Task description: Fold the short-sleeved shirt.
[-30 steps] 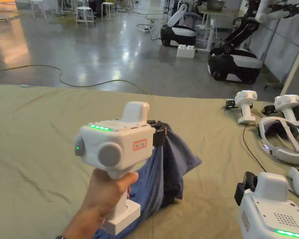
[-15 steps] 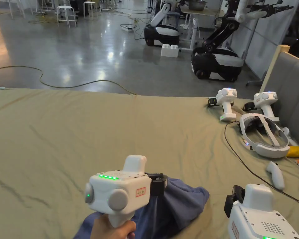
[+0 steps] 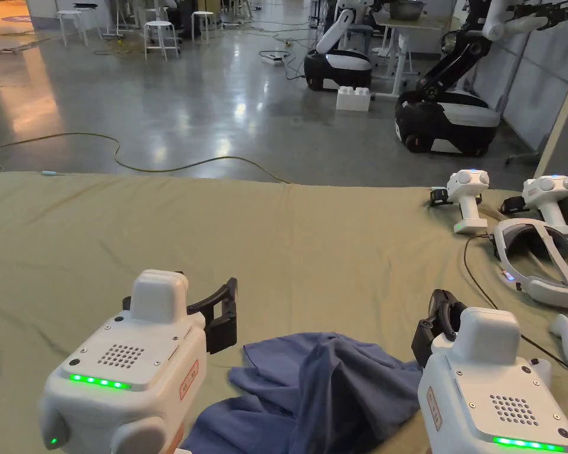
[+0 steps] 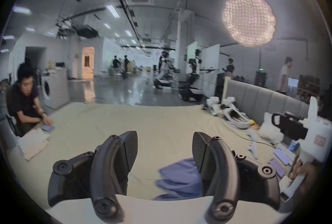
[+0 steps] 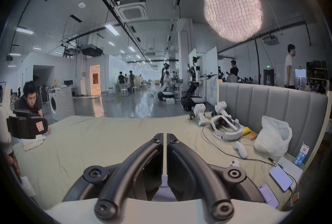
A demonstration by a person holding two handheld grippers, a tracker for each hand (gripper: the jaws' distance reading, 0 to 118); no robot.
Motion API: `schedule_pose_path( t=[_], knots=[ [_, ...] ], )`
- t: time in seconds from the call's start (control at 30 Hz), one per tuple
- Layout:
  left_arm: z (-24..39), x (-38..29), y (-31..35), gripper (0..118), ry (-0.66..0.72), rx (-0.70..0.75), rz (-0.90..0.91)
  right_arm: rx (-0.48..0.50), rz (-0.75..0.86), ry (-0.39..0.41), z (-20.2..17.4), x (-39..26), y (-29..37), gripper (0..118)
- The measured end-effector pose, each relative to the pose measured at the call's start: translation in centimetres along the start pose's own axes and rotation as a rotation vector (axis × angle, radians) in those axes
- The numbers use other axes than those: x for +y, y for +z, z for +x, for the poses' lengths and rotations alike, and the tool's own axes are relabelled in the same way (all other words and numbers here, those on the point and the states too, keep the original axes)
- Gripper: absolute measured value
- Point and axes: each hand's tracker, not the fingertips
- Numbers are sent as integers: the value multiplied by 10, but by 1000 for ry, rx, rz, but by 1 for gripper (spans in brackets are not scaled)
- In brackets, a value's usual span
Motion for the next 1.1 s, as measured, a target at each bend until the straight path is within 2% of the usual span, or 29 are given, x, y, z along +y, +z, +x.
schedule_pose_path(
  t=[0.1,0.13,0.17,0.2,0.23,0.3,0.37,0.43,0.6,0.9,0.93,1.0,1.1],
  knots=[
    [-10,-5,11,66,-14,61,6,19,25,32,-15,4,0,4],
    [-12,-6,13,61,-13,78,3,28,30,39,-18,5,0,3],
    [-14,-8,16,49,-6,78,10,26,33,46,-22,6,0,2],
    [-16,-10,19,21,-6,81,17,26,30,52,-26,6,-1,1],
    [-16,-12,21,9,-14,95,21,24,26,56,-28,6,-1,0],
    [-16,-15,21,8,-54,182,19,26,21,52,-30,5,-2,0],
    [-21,-19,23,6,-17,115,-10,37,6,46,-32,3,-2,0],
    [-23,-24,21,0,-4,133,-28,44,0,52,-33,0,-2,0],
    [-32,-41,6,0,39,132,-153,58,-12,71,-35,-5,0,0],
    [-61,-113,-85,1,168,-22,-747,65,-85,95,-20,-20,-2,0],
    [-62,-121,-94,5,162,-30,-804,65,-98,97,-17,-22,-3,0],
    [-64,-137,-107,22,172,-47,-882,60,-117,99,-10,-27,-3,0],
    [-57,-156,-113,40,207,-22,-990,33,-142,109,-1,-35,-3,0]
  ],
)
